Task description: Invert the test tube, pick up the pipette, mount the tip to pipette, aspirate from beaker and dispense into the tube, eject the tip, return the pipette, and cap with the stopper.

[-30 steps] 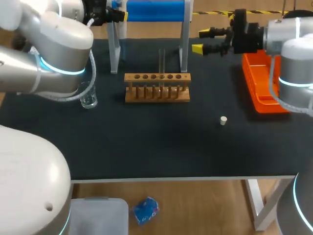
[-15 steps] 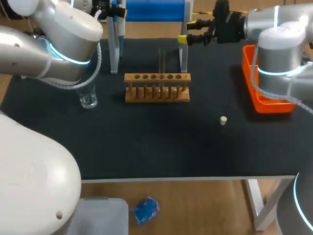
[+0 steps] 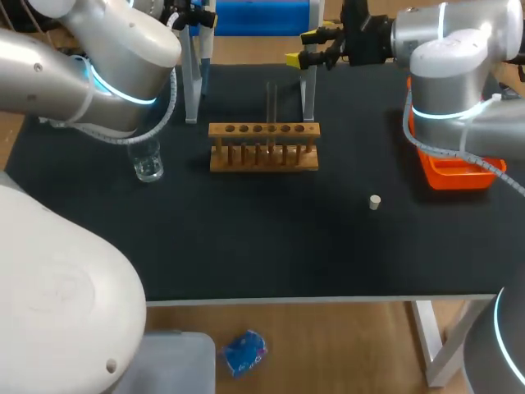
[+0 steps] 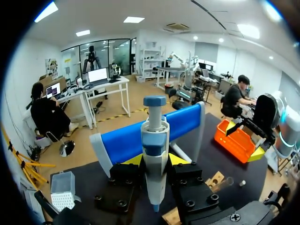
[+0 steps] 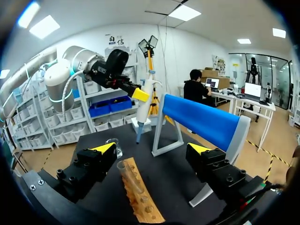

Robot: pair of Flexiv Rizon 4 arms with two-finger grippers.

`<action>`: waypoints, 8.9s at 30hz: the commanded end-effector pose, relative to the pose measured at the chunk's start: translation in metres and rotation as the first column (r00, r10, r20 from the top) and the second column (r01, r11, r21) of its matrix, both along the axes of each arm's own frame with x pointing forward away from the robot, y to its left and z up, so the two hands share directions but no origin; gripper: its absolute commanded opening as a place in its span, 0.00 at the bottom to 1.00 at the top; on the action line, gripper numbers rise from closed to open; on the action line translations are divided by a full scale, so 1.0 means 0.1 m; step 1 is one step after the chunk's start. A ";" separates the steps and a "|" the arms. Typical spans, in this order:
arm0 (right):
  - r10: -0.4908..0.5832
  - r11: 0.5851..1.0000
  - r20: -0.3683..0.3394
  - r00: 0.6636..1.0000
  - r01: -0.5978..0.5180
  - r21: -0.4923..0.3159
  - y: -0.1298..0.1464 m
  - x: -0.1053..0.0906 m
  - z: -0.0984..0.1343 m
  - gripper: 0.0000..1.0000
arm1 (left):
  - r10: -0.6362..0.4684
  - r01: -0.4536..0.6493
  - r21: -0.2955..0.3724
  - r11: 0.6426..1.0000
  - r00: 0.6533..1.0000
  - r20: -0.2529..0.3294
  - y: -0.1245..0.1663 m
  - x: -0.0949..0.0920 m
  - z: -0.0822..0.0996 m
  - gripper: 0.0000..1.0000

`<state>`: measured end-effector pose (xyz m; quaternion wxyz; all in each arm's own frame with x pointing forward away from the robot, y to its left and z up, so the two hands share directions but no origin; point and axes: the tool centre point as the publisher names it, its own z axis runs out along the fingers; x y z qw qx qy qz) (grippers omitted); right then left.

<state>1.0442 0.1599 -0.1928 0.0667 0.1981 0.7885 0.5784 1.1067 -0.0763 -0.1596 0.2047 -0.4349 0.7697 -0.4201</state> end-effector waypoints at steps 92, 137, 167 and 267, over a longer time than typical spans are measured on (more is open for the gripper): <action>-0.082 0.997 -0.002 0.997 0.082 -0.013 0.36 0.86 -0.20 1.00 | 0.487 -0.449 0.237 0.861 0.863 -0.135 0.13 0.67 -0.20 0.00; -0.082 0.997 -0.002 0.997 0.082 -0.013 0.36 0.86 -0.20 1.00 | 0.523 -0.462 0.282 0.841 0.827 -0.206 0.14 0.60 -0.51 0.00; -0.082 0.997 -0.002 0.997 0.082 -0.013 0.36 0.86 -0.20 1.00 | 0.533 -0.476 0.272 0.836 0.824 -0.193 0.16 0.50 -0.50 0.47; 0.159 0.985 0.084 0.984 -0.163 0.051 -0.79 -0.76 0.17 1.00 | -0.811 0.807 -0.085 0.585 0.584 -0.041 -0.44 -1.27 0.02 1.00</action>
